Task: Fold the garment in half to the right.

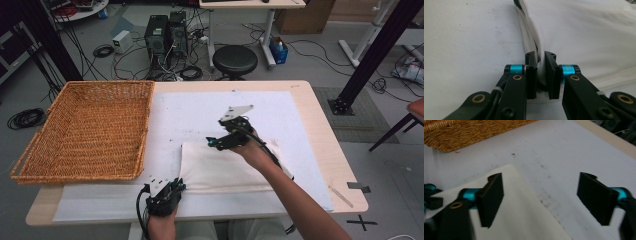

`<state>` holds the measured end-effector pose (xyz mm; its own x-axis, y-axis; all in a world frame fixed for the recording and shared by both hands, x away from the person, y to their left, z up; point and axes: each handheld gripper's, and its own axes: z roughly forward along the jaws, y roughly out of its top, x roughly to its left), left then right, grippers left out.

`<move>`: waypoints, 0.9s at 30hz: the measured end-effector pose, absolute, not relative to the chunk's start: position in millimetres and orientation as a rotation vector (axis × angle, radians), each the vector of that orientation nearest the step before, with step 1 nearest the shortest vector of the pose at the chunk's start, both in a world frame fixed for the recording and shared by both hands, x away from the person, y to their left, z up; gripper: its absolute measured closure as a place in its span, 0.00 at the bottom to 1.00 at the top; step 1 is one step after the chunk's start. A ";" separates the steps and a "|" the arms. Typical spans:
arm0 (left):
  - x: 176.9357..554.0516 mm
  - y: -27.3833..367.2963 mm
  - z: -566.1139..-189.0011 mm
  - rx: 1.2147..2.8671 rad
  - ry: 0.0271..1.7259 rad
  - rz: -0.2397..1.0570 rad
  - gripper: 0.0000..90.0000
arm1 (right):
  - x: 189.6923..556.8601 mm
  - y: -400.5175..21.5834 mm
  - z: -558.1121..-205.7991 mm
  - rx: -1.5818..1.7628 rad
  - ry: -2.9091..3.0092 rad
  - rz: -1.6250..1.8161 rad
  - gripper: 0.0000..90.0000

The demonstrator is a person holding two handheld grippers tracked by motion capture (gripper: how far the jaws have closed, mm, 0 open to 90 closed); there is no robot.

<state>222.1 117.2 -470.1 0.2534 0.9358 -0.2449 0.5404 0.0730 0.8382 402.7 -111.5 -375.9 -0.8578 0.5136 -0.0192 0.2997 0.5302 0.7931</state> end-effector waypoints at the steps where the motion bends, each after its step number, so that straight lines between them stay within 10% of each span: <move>1: 222.2 117.2 -469.8 1.590 1.411 0.529 0.89 | 407.4 -101.4 -378.9 0.670 2.549 1.218 0.35; 12: 222.6 117.4 -469.3 1.579 1.427 0.514 0.89 | 431.1 -31.3 -415.4 0.587 2.778 1.025 0.54; 21: 223.2 119.1 -469.3 1.552 1.444 0.482 0.89 | 430.5 -16.7 -430.4 0.551 2.840 0.944 0.93; 27: 218.5 116.4 -465.6 1.484 1.425 0.484 0.92 | 425.4 -20.3 -422.0 0.518 2.802 0.977 0.96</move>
<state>218.5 116.4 -465.6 0.2312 0.9140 -0.3333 0.5214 0.1728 0.8356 425.4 -20.3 -422.0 -0.9327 0.3606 -0.0089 0.2768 0.7314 0.6232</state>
